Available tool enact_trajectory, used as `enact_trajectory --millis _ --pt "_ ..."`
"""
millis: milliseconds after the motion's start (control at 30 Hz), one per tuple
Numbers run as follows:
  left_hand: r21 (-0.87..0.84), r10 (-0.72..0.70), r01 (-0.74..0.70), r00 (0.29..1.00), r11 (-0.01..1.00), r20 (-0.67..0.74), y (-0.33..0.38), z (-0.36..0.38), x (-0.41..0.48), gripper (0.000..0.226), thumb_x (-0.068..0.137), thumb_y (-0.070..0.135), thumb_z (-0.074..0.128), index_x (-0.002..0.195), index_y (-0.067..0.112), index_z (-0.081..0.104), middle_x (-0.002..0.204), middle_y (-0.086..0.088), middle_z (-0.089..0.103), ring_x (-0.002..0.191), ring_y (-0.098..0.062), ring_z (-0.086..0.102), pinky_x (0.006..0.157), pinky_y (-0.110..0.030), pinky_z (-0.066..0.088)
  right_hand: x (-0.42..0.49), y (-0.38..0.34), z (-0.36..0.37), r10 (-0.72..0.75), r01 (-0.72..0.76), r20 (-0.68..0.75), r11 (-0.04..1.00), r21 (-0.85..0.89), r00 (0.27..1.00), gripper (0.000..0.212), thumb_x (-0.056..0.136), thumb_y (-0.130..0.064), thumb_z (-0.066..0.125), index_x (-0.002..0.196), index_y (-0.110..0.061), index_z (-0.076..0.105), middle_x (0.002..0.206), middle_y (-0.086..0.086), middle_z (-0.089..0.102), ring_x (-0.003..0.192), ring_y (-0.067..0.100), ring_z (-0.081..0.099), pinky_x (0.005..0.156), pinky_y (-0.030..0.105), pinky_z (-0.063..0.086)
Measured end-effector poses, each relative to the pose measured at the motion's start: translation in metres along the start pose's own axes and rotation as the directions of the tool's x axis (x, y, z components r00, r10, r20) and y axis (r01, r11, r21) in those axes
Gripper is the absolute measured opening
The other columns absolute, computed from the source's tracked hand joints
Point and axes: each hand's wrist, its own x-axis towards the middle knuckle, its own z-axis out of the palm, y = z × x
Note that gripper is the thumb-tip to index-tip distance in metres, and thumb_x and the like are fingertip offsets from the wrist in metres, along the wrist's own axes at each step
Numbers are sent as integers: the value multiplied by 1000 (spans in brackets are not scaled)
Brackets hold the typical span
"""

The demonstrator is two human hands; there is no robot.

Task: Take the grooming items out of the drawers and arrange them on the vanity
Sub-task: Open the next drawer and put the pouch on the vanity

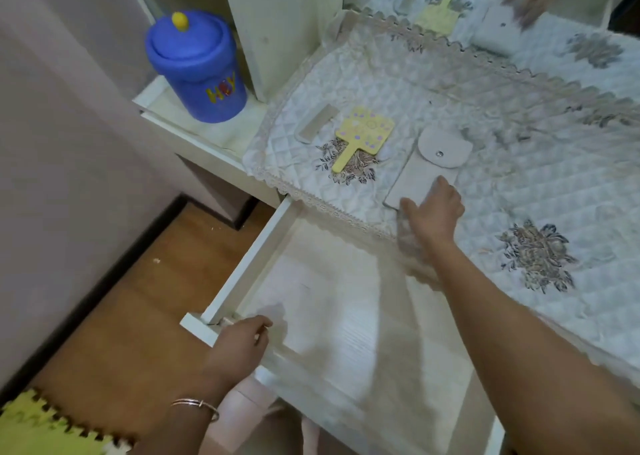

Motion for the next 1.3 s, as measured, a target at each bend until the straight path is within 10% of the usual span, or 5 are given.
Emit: enact_trajectory --millis 533,867,1100,1200,1300 --pt "112 196 -200 979 973 48 -14 6 -8 28 94 26 40 111 23 62 110 4 68 98 -15 62 91 -30 46 -123 60 1 -225 232 80 967 -103 971 42 84 -18 61 123 -4 53 129 20 51 121 36 44 103 43 34" --pt "192 462 -509 853 839 243 -45 -4 -7 48 82 62 44 114 30 60 112 16 63 99 -4 55 91 -22 35 -339 127 14 -44 76 108 950 -304 993 66 89 -63 20 88 -20 70 85 -4 71 75 13 68 67 26 55" --pt "169 470 -551 807 817 358 -43 -15 -8 86 64 87 21 121 31 54 124 19 56 115 -4 49 100 -21 31 -336 125 20 49 -9 83 907 -422 995 22 62 -45 74 75 -28 68 71 -11 71 68 10 68 62 28 54" --pt "184 466 -548 813 816 349 -36 -20 -3 53 82 64 42 121 31 53 125 16 57 116 -4 49 96 -16 33 -329 132 21 58 -19 82 907 -420 995 24 64 -51 65 77 -31 68 73 -13 71 70 8 68 65 27 53" --pt "127 494 -556 806 822 327 -28 -24 8 100 54 94 12 114 29 59 114 17 62 106 -5 55 81 -10 34 -312 135 19 19 10 63 901 -434 998 26 66 -55 56 76 -33 67 71 -16 69 68 5 67 64 24 52"
